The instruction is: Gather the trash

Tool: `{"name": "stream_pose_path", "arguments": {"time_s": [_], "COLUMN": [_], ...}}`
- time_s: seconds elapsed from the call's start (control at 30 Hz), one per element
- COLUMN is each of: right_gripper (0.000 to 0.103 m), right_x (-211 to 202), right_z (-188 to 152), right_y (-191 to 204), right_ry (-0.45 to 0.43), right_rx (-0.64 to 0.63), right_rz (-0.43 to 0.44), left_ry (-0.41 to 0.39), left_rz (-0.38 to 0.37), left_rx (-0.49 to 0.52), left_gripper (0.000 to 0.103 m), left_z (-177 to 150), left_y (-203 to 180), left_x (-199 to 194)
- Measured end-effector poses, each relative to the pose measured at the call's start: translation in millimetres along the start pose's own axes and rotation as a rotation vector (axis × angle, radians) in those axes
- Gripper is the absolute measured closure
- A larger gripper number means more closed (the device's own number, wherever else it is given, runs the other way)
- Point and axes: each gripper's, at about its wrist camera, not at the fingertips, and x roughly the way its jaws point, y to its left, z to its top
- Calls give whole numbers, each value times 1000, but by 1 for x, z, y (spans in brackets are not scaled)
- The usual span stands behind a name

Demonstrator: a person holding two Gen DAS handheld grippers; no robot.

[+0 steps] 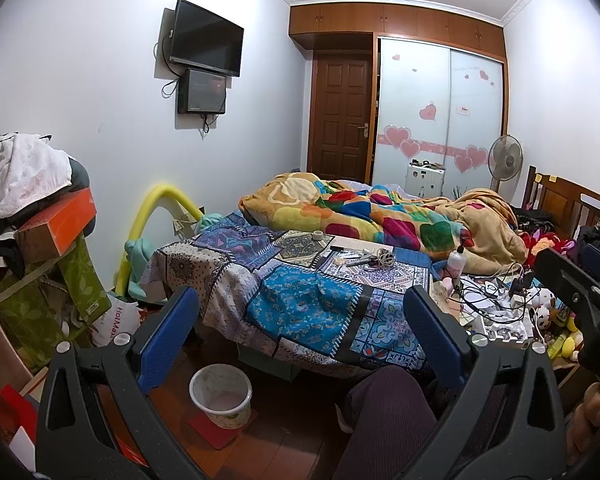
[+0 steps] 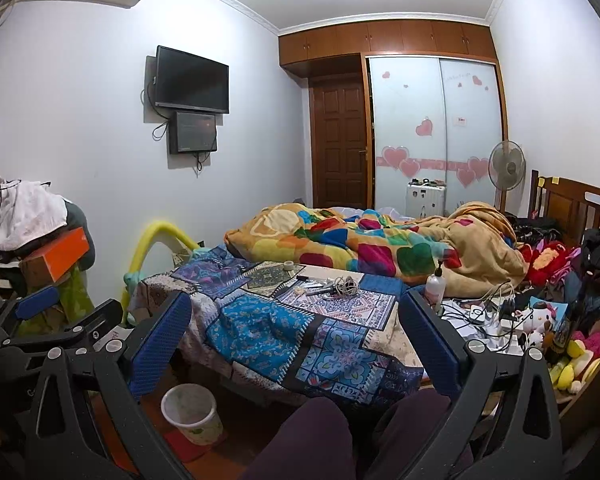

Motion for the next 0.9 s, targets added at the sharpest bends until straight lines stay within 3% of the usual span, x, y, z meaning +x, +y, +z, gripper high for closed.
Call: {"name": "stream_pose_path", "arguments": {"time_s": [0.43, 0.9], "right_gripper": [0, 0], "right_x": [4, 48], "right_z": [-2, 10], "right_y": [-1, -30], "right_ry": [13, -9], "right_rx": [9, 3], "right_rz": [8, -39], "left_ry": [13, 64], "left_rz": [-3, -23], "left_rx": [4, 16], "left_gripper": [0, 0], "left_z": [-1, 17], "left_y": [-5, -31], "left_x": [6, 70]}}
